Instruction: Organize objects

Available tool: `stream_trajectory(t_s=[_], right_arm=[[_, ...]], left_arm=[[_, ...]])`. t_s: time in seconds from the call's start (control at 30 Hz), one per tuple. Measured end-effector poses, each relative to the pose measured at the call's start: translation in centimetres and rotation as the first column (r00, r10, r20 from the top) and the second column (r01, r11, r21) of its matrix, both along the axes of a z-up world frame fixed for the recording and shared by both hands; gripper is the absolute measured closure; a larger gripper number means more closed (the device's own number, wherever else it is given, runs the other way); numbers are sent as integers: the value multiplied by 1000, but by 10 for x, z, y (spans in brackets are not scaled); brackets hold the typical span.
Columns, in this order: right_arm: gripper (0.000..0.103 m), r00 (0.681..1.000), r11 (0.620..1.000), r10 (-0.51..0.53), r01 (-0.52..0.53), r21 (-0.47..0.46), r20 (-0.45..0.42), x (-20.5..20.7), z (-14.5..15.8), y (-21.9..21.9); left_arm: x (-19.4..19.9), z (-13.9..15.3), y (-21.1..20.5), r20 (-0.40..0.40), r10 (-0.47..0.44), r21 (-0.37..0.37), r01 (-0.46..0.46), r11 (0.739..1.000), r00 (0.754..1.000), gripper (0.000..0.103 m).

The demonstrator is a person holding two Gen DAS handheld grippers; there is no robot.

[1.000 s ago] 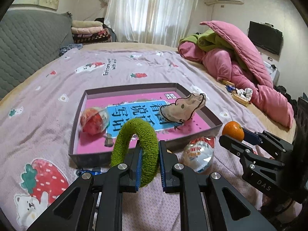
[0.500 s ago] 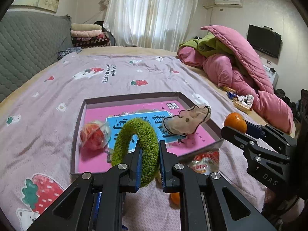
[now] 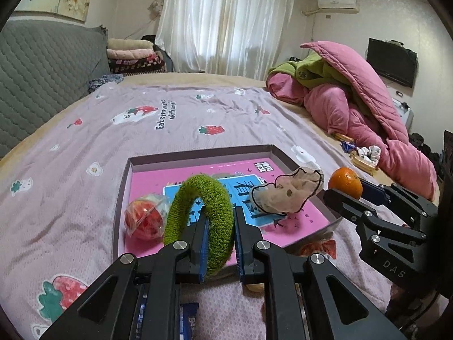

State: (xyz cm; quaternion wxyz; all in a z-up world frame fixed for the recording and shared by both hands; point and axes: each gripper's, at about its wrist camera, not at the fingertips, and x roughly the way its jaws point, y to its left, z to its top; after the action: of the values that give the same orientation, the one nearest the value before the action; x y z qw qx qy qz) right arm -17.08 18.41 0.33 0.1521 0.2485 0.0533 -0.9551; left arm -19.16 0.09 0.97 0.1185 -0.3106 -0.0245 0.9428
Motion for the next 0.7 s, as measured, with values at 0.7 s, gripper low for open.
stream_trajectory(t_s=[0.7], right_arm=[[63,992,1000,4,-3,-9,122,-38,-29,14]], left_arm=[[-35,-27,30,37,-38,-35,39,999,999,88]])
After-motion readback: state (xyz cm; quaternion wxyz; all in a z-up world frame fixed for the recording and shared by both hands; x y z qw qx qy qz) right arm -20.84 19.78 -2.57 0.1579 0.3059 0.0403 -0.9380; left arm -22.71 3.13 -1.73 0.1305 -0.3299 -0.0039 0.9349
